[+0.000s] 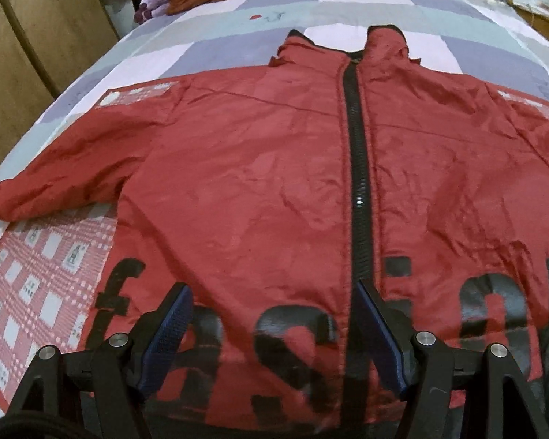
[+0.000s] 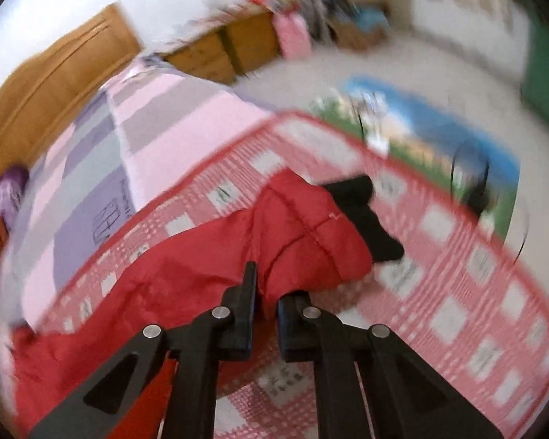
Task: Fold large clothes
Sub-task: 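Carry the sleeve cuff in the right tool across the jacket toward the zipper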
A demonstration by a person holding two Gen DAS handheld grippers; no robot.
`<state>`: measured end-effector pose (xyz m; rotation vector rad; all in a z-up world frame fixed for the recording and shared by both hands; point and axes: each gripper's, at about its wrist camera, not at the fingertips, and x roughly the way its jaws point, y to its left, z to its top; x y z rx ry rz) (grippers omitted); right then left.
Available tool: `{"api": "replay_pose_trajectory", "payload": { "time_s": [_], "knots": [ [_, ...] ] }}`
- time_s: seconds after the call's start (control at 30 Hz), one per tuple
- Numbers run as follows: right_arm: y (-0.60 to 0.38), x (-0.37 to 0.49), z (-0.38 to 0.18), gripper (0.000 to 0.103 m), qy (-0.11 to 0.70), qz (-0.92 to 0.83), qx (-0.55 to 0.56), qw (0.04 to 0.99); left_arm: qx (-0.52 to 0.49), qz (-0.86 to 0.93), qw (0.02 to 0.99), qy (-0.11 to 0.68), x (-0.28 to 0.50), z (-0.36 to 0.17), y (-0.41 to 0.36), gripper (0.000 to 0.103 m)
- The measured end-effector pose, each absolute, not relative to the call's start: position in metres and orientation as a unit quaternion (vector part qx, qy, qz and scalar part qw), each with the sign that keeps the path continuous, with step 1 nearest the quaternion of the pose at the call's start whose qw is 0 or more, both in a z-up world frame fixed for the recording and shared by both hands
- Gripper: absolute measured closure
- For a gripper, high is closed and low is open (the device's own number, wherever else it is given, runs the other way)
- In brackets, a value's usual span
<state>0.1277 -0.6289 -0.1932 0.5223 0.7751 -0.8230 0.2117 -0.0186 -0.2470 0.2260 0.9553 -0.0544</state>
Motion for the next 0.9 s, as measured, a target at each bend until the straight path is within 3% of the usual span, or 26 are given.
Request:
{"api": "replay_pose_trajectory", "payload": {
  "time_s": [0.2, 0.37, 0.9],
  "knots": [
    [-0.531, 0.174, -0.132, 0.094, 0.33, -0.363, 0.094, 0.866, 0.105, -0.042, 0.882, 0.458, 0.219, -0.235, 0.007, 0.028],
    [-0.411, 0.228, -0.12, 0.094, 0.323, -0.283, -0.019, 0.903, 0.111, -0.05, 0.88, 0.46, 0.241, -0.224, 0.036, 0.028],
    [-0.111, 0.346, -0.253, 0.094, 0.411, -0.089, -0.128, 0.898, 0.083, -0.036, 0.875, 0.476, 0.281, -0.23, 0.138, 0.028]
  ]
}}
